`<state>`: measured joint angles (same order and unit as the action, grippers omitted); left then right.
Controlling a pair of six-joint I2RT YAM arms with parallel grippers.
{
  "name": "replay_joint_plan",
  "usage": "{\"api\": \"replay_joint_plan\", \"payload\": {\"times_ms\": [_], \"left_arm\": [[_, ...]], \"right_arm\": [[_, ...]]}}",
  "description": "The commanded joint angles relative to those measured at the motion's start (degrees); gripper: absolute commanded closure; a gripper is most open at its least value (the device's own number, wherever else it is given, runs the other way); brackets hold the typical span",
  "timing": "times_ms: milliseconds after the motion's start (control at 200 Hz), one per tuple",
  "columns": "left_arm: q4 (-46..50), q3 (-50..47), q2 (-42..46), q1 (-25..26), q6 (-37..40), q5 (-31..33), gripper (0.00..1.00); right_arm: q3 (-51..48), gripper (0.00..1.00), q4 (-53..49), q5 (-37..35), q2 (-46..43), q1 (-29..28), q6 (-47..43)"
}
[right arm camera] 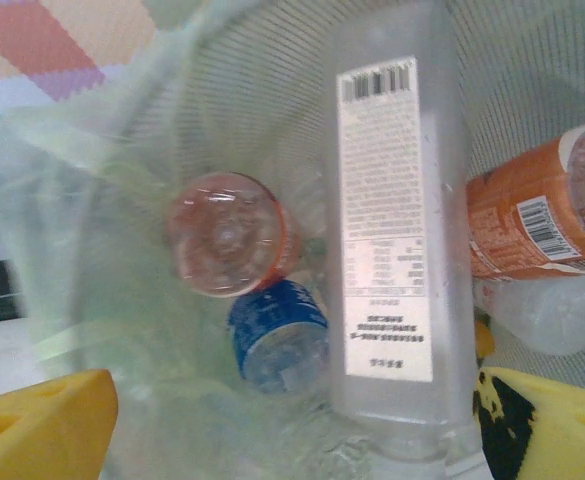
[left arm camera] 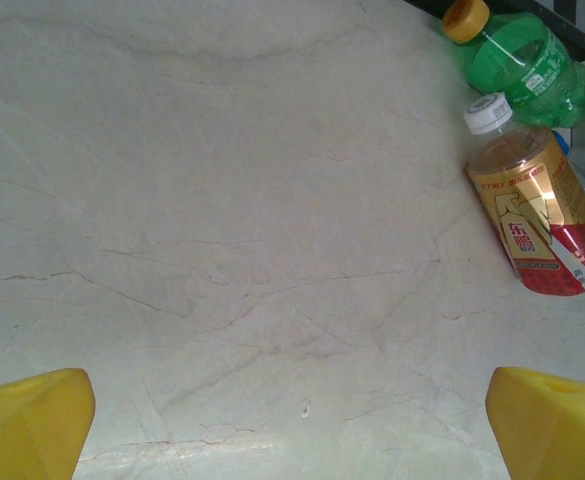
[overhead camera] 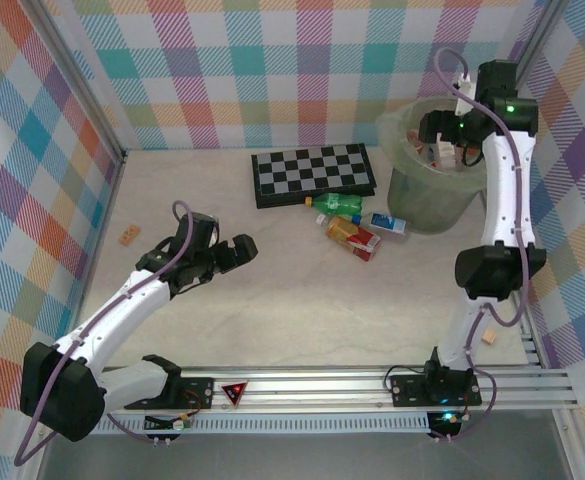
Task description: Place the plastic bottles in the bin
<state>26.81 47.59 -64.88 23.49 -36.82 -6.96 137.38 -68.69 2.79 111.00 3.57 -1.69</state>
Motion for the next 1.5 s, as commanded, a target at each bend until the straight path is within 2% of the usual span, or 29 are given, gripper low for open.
{"api": "replay_joint_plan", "payload": {"times_ms": [0, 105, 220, 315, 530, 675, 890, 1090, 1260, 1495], "left_arm": [[-0.7, -0.9, 0.4, -0.5, -0.2, -0.6, 0.00], [-1.0, -1.1, 0.4, -0.6, -0.3, -0.7, 0.00], [-1.7, -1.4, 0.1, -0.5, -0.6, -1.0, 0.00], [-2.0, -1.5, 0.0, -0.5, -1.1, -1.1, 0.00], [-2.4, -1.0, -0.6, -0.5, -1.4, -1.3, 0.00], [-2.0, -1.0, -0.4, -0.5, -1.0, -0.9, 0.00], [-2.4, -1.4, -0.3, -0.5, -1.0, -1.2, 0.00], [-1.2, -1.7, 0.9, -0.5, -0.6, -0.5, 0.00], [-0.3, -2.4, 2.0, -0.5, -0.2, 0.5, 0.00], [0.5, -2.0, 2.2, -0.6, 0.4, 0.8, 0.00]], "right_arm": [[-5.9, 0.08, 5.9, 7.5, -6.7, -0.8, 0.7], [-9.7, 0.07, 9.1, 11.4, -10.1, -1.7, 0.5], [-10.3, 0.07, 8.1, 12.5, -11.3, -4.4, -1.7], [-13.4, 0.07, 8.8, 11.4, -12.7, -8.2, -5.7], [-28.0, 0.08, 12.6, 6.6, -16.5, -20.3, -15.4], [-37.5, 0.09, 14.2, 6.8, -16.0, -24.9, -21.3], [-45.0, 0.09, 19.3, -1.6, -9.8, -25.6, -26.4], [-44.6, 0.08, 20.6, -11.5, -1.7, -25.3, -29.2], [-44.5, 0.08, 20.4, -6.9, 2.0, -25.2, -28.6], [-45.0, 0.10, 16.9, -6.3, 6.1, -25.2, -25.0]]}}
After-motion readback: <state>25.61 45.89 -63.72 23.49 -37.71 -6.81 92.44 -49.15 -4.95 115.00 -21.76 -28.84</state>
